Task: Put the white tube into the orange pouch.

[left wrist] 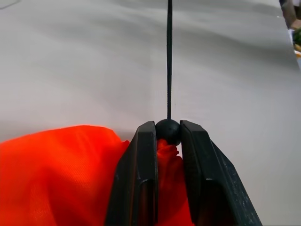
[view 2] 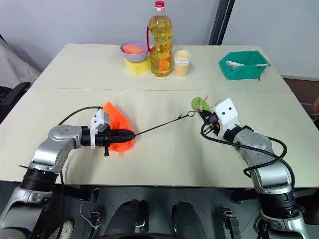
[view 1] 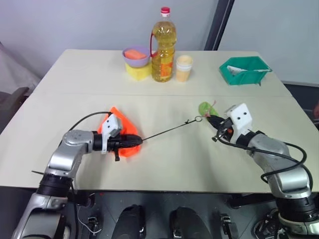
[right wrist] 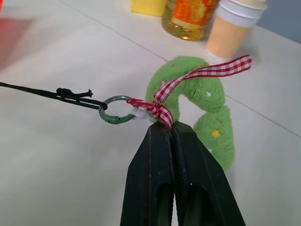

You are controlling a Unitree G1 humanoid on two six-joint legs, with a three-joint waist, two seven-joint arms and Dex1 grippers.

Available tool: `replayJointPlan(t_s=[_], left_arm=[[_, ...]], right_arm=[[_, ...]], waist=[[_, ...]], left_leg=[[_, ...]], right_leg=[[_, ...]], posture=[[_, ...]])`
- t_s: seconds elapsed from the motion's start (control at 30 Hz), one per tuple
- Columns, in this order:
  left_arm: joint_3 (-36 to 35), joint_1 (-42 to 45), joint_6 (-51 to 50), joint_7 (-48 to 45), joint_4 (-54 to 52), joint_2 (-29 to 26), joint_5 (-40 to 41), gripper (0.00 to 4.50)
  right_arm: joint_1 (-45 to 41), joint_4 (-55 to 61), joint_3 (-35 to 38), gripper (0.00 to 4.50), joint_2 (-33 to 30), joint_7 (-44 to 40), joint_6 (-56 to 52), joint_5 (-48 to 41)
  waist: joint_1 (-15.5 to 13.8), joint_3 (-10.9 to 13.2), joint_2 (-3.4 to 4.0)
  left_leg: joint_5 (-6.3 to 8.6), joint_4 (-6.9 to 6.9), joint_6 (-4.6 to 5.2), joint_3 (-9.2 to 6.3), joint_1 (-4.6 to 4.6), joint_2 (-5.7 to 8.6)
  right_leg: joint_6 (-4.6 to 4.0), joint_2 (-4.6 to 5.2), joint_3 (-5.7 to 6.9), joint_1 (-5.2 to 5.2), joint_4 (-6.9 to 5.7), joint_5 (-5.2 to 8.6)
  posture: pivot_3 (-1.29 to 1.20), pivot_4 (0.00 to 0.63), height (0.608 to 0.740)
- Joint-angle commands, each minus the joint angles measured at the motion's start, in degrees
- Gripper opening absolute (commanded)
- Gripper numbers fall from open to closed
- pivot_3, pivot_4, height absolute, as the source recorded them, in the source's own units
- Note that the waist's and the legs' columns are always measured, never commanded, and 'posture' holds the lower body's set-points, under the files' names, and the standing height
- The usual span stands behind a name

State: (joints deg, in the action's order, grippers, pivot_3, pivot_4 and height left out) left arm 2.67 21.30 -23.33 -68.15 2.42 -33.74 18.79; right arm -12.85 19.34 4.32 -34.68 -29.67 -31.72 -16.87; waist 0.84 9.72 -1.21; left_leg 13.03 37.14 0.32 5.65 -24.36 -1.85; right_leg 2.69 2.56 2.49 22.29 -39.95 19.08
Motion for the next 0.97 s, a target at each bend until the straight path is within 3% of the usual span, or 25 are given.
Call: replayJointPlan(t_s=[0.03, 0.1, 0.17, 0.23, 0.4, 0.6, 0.97], left_arm=[[-1.3, -1.99, -3.89, 2.36, -1.35, -0.42, 1.97, 2.21], [-1.94, -2.56, -4.42, 3.94, -2.49, -0.48, 2.67, 3.17], [-3.14, -3.36, -6.0, 5.42, -3.76, -0.9, 3.84, 4.25], [-4.97, -4.42, -8.54, 6.61, -5.37, -1.75, 5.59, 4.5], [-16.14, -8.25, -14.42, 12.81, -9.56, -3.39, 12.2, 4.5], [-25.59, -11.67, -11.7, 20.28, -9.0, -3.51, 12.48, 4.5], [-28.34, -20.14, -6.49, 22.96, -11.02, -3.17, 11.87, 4.5]], right_arm=[[-0.49, 2.42, 0.48, 0.71, -0.44, -3.22, -2.53, -3.59], [-0.22, 3.28, -0.43, 1.46, -0.79, -3.67, -2.77, -3.06], [0.17, 3.12, -0.82, 2.57, -1.02, -3.41, -2.57, -1.87], [1.51, 3.57, -1.2, 3.47, -1.88, -4.33, -1.84, -1.2], [5.32, 4.07, 1.07, 3.47, -2.95, -5.96, 0.62, -1.51], [6.1, 0.93, 3.46, 3.47, -2.21, -8.25, 3.59, -3.29], [3.88, -4.82, 1.87, 3.47, -1.69, -10.3, 7.17, -2.77]], waist=[[-0.01, 0.0, 0.0], [0.06, 0.0, 0.0], [0.13, 0.0, 0.0], [0.09, 0.0, 0.0], [0.22, 0.0, 0.0], [-0.18, 0.01, -0.02], [0.15, 0.02, -0.03]], left_leg=[[0.0, 0.0, 0.0, 0.0, 0.01, 0.0], [0.0, 0.0, 0.0, 0.0, 0.0, 0.0], [0.0, 0.0, 0.0, 0.0, 0.01, 0.0], [0.0, -0.01, 0.0, 0.0, 0.01, 0.0], [0.0, -0.04, -0.01, 0.0, 0.0, -0.01], [0.01, -0.02, -0.02, 0.0, -0.01, 0.0], [0.02, -0.12, -0.02, 0.03, -0.01, -0.02]], right_leg=[[0.0, 0.0, 0.0, -0.01, 0.0, 0.0], [0.0, 0.0, 0.0, -0.01, 0.0, 0.0], [0.0, 0.0, 0.0, 0.0, 0.0, 0.0], [0.0, 0.0, 0.0, 0.0, 0.0, 0.0], [0.0, 0.0, -0.01, 0.04, 0.0, 0.0], [0.01, 0.03, 0.0, 0.01, 0.01, 0.0], [-0.01, 0.05, -0.02, 0.08, 0.06, 0.0]], posture=[[0.0, 0.15, 0.737], [0.0, 0.15, 0.737], [0.0, 0.15, 0.737], [0.0, 0.15, 0.737], [0.0, 0.15, 0.737], [0.0, 0.15, 0.737], [0.0, 0.15, 0.737]])
